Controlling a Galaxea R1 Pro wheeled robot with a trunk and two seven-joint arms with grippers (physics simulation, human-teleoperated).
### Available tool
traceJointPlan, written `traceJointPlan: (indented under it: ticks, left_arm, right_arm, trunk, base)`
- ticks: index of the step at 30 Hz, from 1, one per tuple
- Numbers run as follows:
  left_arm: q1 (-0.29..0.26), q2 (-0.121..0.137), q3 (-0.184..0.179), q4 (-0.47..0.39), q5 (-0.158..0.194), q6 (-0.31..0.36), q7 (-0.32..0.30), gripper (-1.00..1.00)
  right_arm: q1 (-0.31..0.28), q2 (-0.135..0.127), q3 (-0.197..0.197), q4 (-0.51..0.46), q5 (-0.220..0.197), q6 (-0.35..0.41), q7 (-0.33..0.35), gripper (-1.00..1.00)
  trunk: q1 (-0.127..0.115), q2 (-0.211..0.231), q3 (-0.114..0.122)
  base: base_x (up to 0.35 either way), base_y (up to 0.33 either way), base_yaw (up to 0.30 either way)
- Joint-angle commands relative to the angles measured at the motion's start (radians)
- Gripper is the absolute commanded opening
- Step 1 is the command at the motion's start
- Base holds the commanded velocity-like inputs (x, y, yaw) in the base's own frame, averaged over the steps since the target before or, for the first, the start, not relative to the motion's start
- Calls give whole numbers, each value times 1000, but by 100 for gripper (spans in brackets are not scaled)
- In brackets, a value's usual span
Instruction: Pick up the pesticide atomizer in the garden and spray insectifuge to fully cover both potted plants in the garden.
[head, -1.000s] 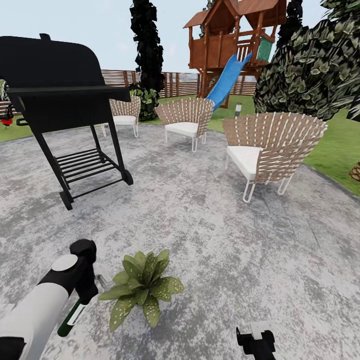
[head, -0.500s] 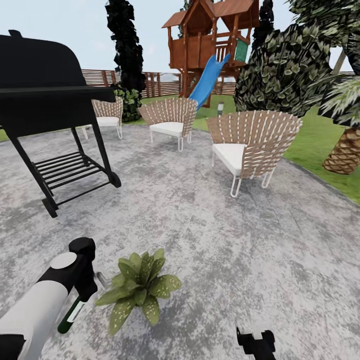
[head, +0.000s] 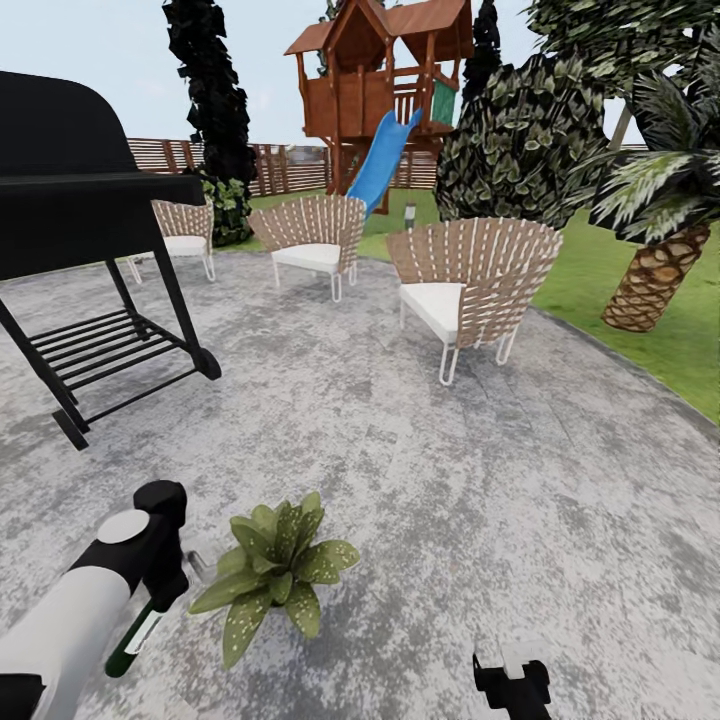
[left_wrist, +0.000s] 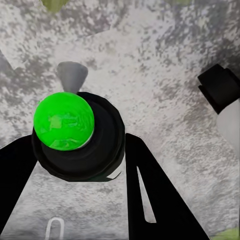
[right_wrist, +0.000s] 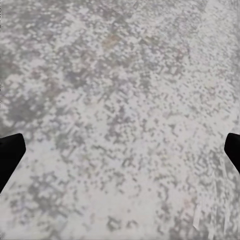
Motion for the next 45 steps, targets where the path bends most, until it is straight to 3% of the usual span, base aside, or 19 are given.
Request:
traceJointPlan:
  ticks: [1,8,14,20,34,39,45]
  left_arm:
    - [1,6,-4,2,-6,10,-8,-100]
    - [38,36,4,4,-2,7,-3,-100]
    - [28,21,1,-10,3,12,-3,-100]
    - [29,25,10,-10,8,13,-1,-100]
    - [29,23,9,-9,10,13,-1,-100]
    - [26,22,9,-9,10,14,-3,-100]
    - [27,23,5,-9,9,12,-3,-100]
  right_arm:
    - [-1,-1,8,1,0,-1,-8,100]
    - [-1,0,8,1,0,-1,-8,100]
    - [-1,0,8,1,0,-1,-8,100]
    - [-1,0,10,0,0,-4,-8,100]
    - [-1,0,10,1,0,-4,-8,100]
    - [-1,4,10,-1,0,-10,-8,100]
    - [-1,3,9,-1,0,-10,-8,100]
  trunk:
    - [0,0,-1]
    - [0,0,-1]
    - [0,0,-1]
    - [0,0,-1]
    - [0,0,-1]
    - [0,0,-1]
    - [0,0,-1]
  base:
    - [0,2,-2]
    - [0,0,0]
    - [0,0,0]
    - [0,64,-22]
    - [-99,272,-285]
    - [-47,263,-43]
    - [10,24,-223]
